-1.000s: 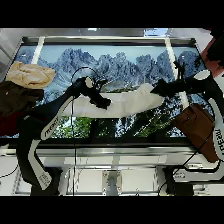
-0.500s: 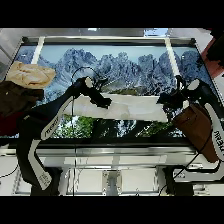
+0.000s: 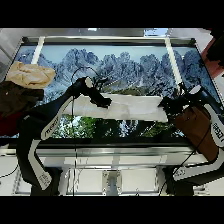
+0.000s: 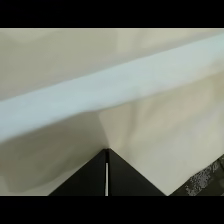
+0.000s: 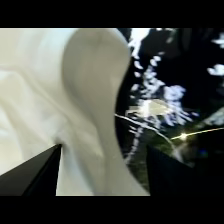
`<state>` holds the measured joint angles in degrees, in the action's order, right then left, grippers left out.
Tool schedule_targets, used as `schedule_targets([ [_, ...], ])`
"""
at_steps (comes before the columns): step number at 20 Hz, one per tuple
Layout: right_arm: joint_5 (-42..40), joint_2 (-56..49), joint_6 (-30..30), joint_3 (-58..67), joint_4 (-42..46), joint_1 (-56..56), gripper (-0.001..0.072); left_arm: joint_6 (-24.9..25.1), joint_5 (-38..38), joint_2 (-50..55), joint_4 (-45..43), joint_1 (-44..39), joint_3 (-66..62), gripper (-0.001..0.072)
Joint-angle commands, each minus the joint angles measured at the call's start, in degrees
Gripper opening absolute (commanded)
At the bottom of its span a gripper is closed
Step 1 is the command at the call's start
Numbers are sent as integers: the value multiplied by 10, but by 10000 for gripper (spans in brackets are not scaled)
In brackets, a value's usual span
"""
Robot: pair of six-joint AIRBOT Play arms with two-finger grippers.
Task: Fold the shirts.
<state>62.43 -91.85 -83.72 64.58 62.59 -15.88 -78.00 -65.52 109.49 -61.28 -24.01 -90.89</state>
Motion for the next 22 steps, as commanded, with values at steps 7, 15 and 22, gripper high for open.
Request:
schedule_targets([
  [7,57,-70,176,9,-182,2,26,-9,1,1,1,0,0,16],
  [15,166,30,171,142,-231,14,22,-54,6,15,-1,-20,0,14],
  [22,194,39,121,255,-200,153,21,-55,-19,16,14,-31,-66,15],
])
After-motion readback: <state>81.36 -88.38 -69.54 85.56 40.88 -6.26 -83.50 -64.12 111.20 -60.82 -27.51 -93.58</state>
